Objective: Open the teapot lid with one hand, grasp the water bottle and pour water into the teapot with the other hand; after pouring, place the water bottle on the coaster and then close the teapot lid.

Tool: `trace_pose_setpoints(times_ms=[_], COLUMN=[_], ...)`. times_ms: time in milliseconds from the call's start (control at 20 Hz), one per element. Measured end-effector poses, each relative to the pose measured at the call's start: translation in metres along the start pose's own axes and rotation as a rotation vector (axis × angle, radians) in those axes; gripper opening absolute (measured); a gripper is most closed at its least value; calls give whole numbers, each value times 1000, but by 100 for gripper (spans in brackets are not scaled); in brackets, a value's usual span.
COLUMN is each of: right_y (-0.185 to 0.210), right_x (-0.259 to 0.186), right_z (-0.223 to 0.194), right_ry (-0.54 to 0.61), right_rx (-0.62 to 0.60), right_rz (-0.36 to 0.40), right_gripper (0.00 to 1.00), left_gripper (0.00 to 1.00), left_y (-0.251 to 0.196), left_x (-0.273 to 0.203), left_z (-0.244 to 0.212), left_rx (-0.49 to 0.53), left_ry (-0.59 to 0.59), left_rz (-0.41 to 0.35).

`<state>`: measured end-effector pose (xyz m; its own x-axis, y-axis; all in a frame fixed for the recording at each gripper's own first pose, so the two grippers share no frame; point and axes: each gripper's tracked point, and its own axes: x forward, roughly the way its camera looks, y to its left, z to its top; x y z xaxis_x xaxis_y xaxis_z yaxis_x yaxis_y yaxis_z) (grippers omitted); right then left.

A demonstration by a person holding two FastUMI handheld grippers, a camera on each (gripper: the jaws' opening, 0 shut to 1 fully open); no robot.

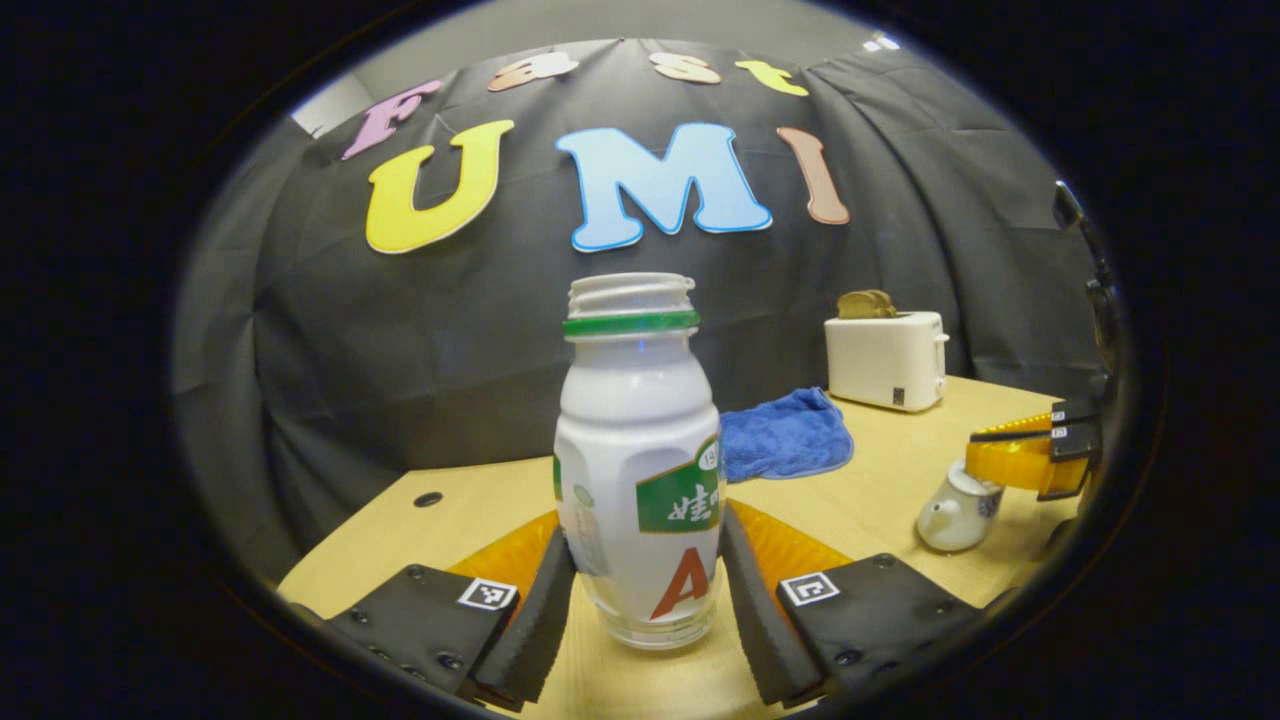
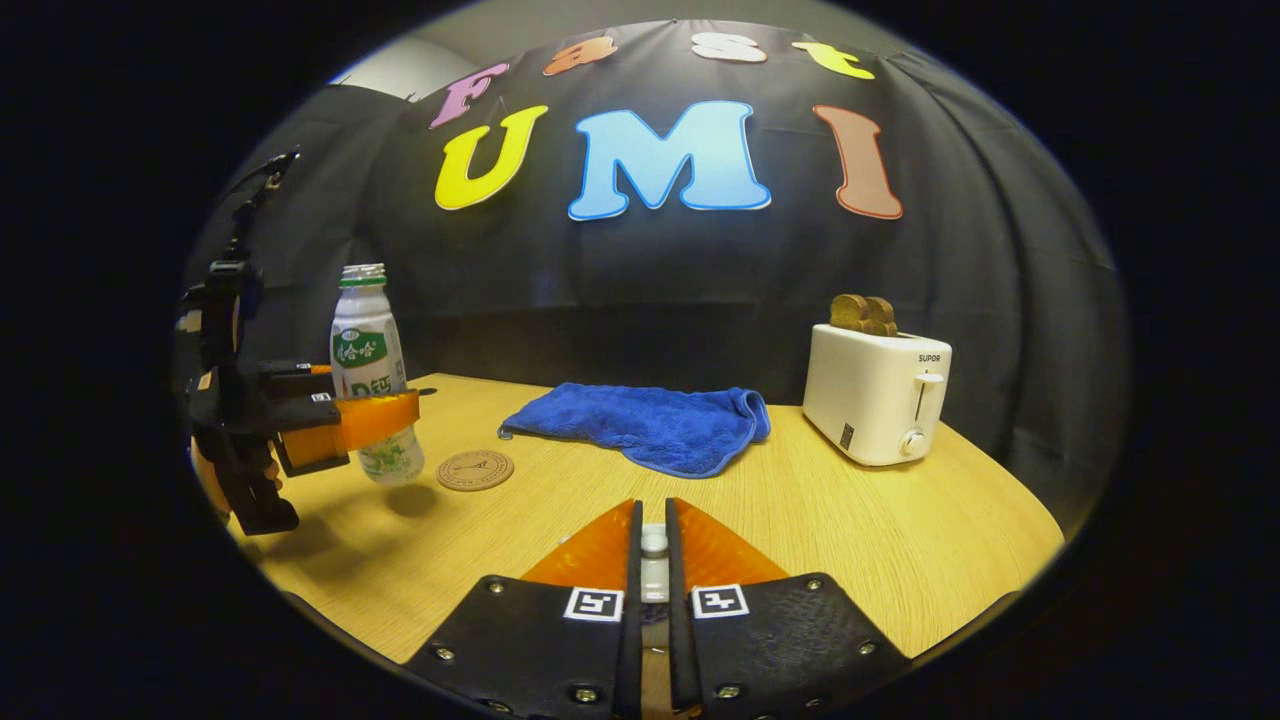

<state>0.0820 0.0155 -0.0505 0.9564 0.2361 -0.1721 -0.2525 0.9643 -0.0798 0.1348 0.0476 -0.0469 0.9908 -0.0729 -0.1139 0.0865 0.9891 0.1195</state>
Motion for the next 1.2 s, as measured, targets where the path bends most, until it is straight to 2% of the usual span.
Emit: trace_pose_setpoints(times_ms=[50, 100, 200, 300, 550, 700, 1200], right_y=[-6, -7, 3, 5, 7, 10, 1], right_x=[2, -2, -5, -8, -27, -35, -39], right_z=[-1, 2, -1, -1, 23, 33, 35], right_ry=[-2, -7, -10, -21, -141, -204, -224], right_rx=[-14, -15, 21, 31, -30, -62, 1], right_rz=[-30, -31, 19, 21, -25, -49, -65], right_gripper=[21, 24, 60, 82, 85, 85, 84], left_gripper=[87, 87, 87, 87, 81, 84, 87], left_y=[2, 1, 1, 1, -3, -8, -3], left_x=[5, 11, 20, 30, 58, 76, 94], left_z=[3, 3, 3, 3, 3, -4, -23], left_rx=[-20, -39, -71, -103, -129, -164, -141], left_ry=[-3, -1, 3, 12, 33, 51, 79], left_rz=[-10, -19, -33, -48, -88, -108, -87])
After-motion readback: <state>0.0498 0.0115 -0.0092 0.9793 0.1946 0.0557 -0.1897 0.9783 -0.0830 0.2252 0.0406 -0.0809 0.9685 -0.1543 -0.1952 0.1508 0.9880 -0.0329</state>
